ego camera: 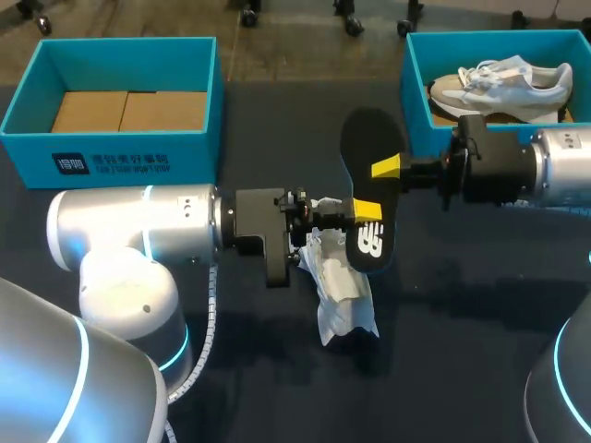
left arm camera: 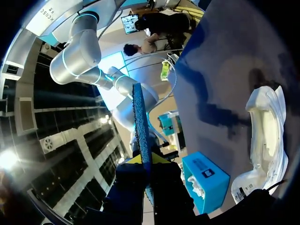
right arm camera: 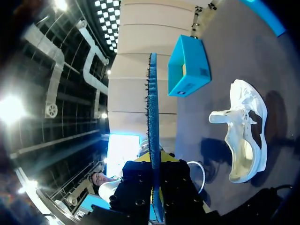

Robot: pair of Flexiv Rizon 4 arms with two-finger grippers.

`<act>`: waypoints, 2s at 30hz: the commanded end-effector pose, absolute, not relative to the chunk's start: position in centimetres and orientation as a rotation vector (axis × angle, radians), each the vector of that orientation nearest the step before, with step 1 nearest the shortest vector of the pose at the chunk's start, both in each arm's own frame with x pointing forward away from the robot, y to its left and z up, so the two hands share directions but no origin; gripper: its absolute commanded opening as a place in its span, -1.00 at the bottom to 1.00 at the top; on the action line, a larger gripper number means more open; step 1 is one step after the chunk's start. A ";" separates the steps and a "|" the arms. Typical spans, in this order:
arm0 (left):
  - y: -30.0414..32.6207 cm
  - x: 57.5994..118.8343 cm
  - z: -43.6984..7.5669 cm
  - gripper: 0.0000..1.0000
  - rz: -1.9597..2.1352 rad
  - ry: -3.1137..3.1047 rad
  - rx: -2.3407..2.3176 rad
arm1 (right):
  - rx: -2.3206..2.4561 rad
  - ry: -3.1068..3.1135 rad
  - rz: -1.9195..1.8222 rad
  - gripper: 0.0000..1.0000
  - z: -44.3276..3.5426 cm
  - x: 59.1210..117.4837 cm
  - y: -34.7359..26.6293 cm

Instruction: Take the shoe out of the shoebox, open the shoe tongue, remove and reinsert the insole, then place the shoe into the shoebox

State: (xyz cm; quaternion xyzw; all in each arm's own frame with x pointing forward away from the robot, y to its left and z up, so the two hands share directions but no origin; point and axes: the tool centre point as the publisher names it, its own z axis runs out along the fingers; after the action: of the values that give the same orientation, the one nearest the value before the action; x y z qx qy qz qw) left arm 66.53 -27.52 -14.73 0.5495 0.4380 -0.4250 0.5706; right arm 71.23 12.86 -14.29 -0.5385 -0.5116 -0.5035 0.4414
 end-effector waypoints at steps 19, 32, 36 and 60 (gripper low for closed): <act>-22.5 67.3 -14.0 1.00 -0.911 1.280 1.479 | -1.317 -1.243 -1.238 -1.00 -17.3 72.4 11.1; -22.1 68.6 -13.1 1.00 -0.829 1.549 1.618 | -1.321 -1.255 -1.188 -1.00 -18.8 72.5 11.7; -22.2 68.7 -12.9 1.00 -0.801 1.625 1.675 | -1.330 -1.261 -1.164 -1.00 -19.1 72.4 11.9; -23.4 68.8 -12.1 1.00 -0.663 1.828 1.756 | -1.324 -1.272 -1.124 -1.00 -21.1 72.2 13.5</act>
State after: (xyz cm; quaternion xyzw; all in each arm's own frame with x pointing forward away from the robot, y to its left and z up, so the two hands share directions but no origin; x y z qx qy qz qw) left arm 68.59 -22.71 -12.80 0.6289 0.6629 -0.2807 0.2937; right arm 71.97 13.21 -20.67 -0.5436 -0.5193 -0.4608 0.4718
